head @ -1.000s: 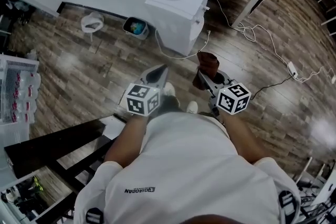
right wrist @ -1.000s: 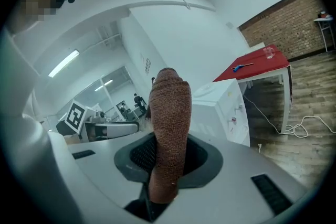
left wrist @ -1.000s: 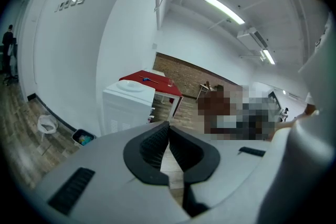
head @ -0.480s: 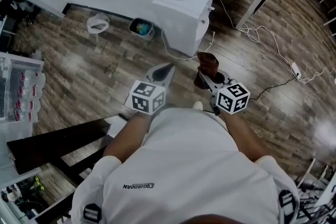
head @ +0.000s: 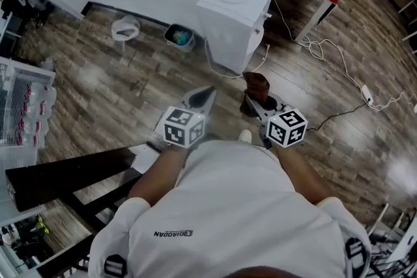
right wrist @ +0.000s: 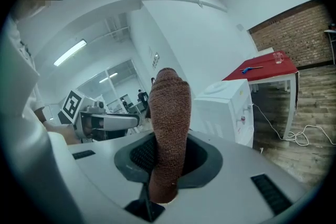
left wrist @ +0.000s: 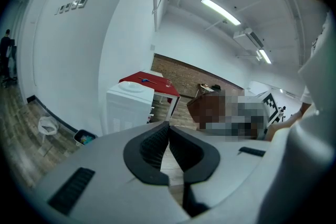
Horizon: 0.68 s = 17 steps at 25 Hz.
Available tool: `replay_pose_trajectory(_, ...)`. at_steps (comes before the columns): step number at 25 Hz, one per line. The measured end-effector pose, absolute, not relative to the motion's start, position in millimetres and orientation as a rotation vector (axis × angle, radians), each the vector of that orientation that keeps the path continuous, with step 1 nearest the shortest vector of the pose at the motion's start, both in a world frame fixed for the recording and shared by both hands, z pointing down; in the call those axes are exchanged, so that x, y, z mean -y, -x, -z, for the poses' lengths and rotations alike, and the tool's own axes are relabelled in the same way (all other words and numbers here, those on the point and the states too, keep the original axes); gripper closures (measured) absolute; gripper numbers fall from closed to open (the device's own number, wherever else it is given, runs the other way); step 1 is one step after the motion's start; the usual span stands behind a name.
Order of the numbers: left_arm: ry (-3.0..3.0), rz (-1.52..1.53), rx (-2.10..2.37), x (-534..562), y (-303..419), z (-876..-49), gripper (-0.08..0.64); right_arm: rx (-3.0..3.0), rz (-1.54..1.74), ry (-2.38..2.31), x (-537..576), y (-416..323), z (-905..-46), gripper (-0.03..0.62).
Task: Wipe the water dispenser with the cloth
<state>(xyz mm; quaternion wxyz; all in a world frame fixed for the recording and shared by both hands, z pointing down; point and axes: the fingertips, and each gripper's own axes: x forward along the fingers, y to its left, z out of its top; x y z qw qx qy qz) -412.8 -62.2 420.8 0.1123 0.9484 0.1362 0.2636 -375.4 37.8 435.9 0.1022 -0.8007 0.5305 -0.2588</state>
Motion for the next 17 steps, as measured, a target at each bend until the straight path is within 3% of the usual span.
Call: replay_pose_trajectory(17, -2.782, -0.735, -0.396, 51, 403, -416, 0.56, -1.58, 0.728, 2.442, -60, 369, -427, 0.508)
